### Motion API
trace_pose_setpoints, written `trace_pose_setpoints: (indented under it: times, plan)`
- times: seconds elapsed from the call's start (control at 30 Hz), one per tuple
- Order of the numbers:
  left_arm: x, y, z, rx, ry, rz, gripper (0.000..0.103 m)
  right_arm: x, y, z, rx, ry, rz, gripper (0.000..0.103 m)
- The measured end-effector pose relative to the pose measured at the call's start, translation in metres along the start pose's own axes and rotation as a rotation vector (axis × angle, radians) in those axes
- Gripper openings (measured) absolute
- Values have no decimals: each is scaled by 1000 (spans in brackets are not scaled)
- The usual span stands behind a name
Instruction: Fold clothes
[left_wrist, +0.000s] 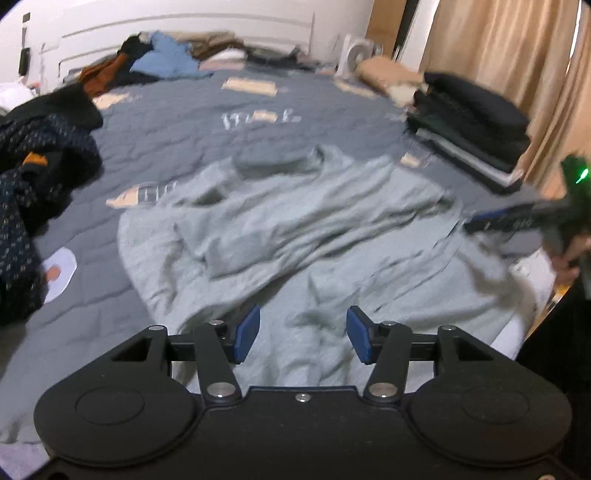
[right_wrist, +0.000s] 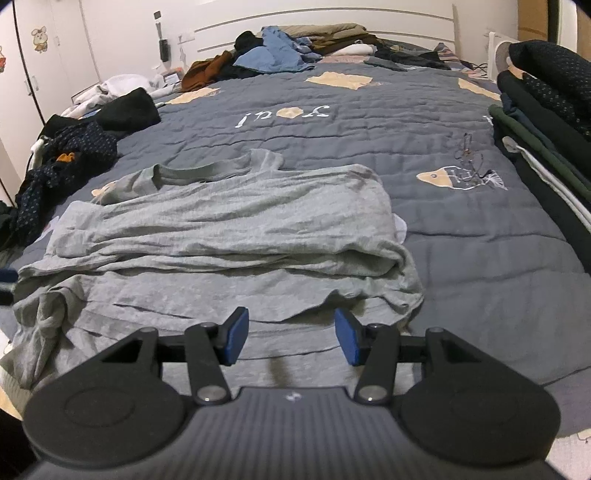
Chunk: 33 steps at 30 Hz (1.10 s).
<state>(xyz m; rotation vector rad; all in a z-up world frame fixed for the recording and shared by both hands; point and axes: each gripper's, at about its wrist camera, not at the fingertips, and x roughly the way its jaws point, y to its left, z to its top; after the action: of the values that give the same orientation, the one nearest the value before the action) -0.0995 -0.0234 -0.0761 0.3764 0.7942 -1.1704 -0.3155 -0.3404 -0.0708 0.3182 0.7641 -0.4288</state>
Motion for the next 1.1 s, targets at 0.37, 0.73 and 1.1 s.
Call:
trace_pose_setpoints:
  times: [0.37, 0.73, 1.1]
  plan:
    - [33, -1, -9, 19, 127, 48, 52, -13, -45, 1, 145, -36, -73, 51]
    - [45, -7, -9, 29, 159, 59, 29, -16, -60, 0, 126, -27, -114, 51]
    - [53, -10, -7, 41, 184, 83, 29, 22, -38, -15, -138, 53, -234, 51]
